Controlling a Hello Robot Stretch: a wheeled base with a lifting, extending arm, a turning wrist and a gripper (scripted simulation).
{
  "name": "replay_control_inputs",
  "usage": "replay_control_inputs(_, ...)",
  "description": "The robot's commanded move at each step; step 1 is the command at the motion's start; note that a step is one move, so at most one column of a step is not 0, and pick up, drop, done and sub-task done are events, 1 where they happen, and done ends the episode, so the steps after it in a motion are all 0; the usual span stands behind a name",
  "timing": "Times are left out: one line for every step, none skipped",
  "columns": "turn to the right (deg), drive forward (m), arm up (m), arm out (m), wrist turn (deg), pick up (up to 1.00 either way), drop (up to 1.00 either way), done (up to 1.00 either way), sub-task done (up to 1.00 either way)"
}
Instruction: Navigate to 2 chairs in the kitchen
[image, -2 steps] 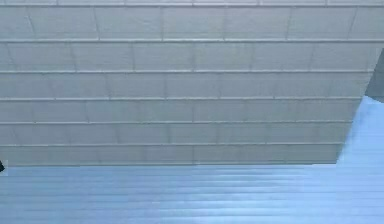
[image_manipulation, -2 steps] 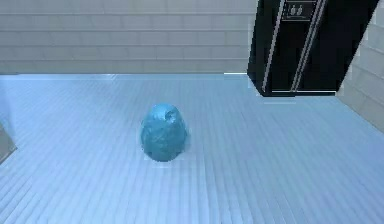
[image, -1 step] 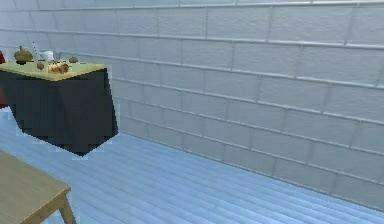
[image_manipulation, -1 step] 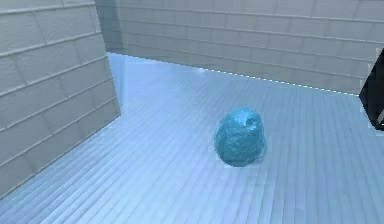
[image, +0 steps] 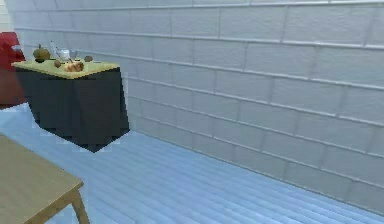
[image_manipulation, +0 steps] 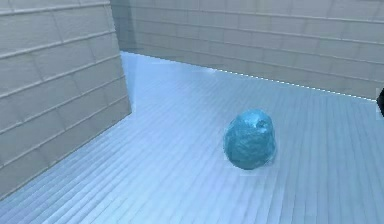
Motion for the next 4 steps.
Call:
replay_control_inputs(0.0, 1.0, 0.0, 0.0, 0.0, 0.0, 0.0, 0.0, 0.0)
replay_control_inputs(0.0, 0.15, 0.0, 0.0, 0.0, 0.0, 0.0, 0.0, 0.0)
replay_control_inputs(-45.0, 0.0, 0.0, 0.0, 0.0, 0.0, 0.0, 0.0, 0.0)
replay_control_inputs(-21.0, 0.0, 0.0, 0.0, 0.0, 0.0, 0.0, 0.0, 0.0)
